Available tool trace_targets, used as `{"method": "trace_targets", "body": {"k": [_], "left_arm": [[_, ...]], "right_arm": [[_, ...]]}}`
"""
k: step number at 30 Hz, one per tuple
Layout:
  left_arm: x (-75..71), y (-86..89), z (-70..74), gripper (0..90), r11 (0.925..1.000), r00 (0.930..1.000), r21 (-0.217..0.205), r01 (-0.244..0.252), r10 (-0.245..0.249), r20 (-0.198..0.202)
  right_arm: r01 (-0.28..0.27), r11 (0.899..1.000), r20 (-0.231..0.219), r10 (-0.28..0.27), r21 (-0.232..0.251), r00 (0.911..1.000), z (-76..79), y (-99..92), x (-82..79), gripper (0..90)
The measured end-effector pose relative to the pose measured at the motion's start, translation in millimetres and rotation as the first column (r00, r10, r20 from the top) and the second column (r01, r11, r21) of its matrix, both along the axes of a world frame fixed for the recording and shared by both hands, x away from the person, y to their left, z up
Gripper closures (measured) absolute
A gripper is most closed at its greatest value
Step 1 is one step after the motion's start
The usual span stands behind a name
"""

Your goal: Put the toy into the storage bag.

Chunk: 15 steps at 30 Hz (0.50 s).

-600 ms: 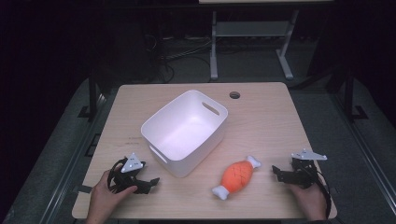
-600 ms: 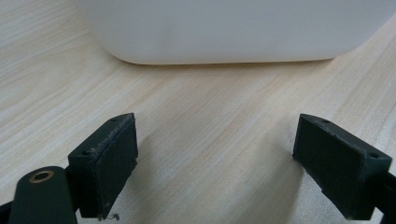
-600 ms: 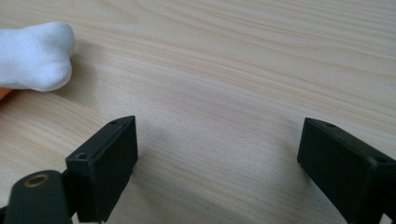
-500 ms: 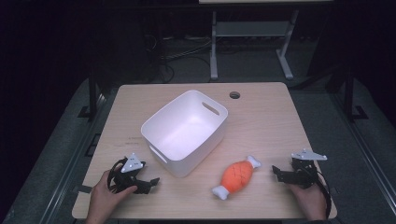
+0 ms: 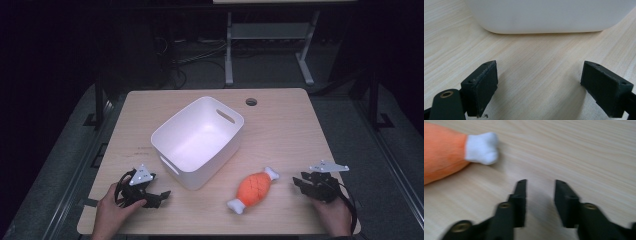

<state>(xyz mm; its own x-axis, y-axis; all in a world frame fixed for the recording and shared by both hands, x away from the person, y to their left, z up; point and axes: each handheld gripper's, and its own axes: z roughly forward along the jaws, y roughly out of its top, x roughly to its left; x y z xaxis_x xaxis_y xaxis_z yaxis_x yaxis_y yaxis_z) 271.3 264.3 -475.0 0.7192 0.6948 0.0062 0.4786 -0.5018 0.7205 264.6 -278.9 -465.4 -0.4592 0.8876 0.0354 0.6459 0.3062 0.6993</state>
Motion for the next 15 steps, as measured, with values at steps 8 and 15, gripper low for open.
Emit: {"method": "trace_targets", "body": {"k": [8, 15], "left_arm": [[0.0, 0.0, 0.0, 13.2, 1.0, 1.0, -0.001, 0.0, 0.0, 0.0], [0.0, 0.0, 0.0, 13.3, 1.0, 1.0, -0.001, 0.0, 0.0, 0.0]], "right_arm": [[-0.106, 0.993, -0.065, 0.109, 0.059, 0.9919, 0.7, 16.4, 4.6, 89.7], [-0.15, 0.985, -0.077, 0.157, 0.085, 0.9846, 1.7, 29.4, 8.8, 89.7]]}}
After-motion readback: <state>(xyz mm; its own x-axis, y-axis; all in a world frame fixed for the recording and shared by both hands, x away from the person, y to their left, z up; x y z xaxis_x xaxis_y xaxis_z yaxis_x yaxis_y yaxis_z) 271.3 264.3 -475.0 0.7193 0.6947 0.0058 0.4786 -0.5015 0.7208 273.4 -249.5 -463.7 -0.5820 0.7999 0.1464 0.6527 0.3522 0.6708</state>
